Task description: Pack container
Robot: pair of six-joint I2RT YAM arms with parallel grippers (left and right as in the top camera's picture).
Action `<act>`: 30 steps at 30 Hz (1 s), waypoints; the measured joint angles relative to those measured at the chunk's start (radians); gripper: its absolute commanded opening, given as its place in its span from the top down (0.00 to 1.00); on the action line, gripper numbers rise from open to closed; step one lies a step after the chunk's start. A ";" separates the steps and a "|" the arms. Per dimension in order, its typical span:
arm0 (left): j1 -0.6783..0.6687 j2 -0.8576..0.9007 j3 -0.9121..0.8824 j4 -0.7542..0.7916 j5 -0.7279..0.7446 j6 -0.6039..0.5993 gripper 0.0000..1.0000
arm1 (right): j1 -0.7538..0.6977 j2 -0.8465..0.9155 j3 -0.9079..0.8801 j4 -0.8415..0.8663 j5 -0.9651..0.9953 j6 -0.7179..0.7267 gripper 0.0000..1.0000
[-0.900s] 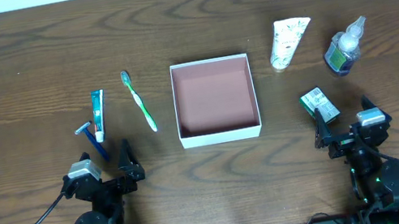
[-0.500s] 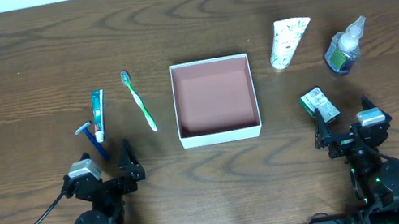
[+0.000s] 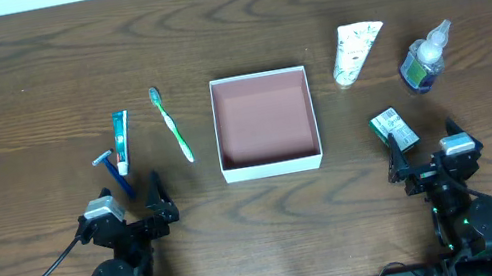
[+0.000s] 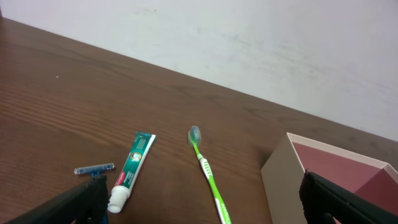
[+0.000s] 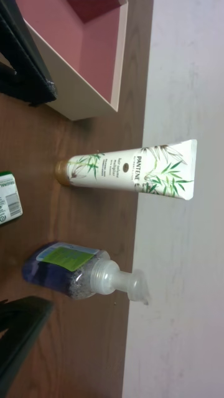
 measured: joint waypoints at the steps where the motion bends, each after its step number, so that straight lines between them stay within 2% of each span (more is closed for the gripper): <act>1: 0.000 0.000 0.000 0.000 0.000 0.000 0.02 | 0.000 0.000 0.000 0.000 0.000 0.000 0.01; 19: 0.000 0.000 0.000 0.000 0.000 0.000 0.02 | 0.000 0.000 0.000 0.011 -0.005 0.042 0.01; 27: 0.000 0.000 0.000 0.000 0.000 0.000 0.02 | 0.000 0.013 0.015 0.022 -0.254 0.074 0.01; 30: 0.000 0.000 0.000 0.000 0.000 0.000 0.02 | 0.000 0.079 0.093 -0.018 -0.334 0.069 0.01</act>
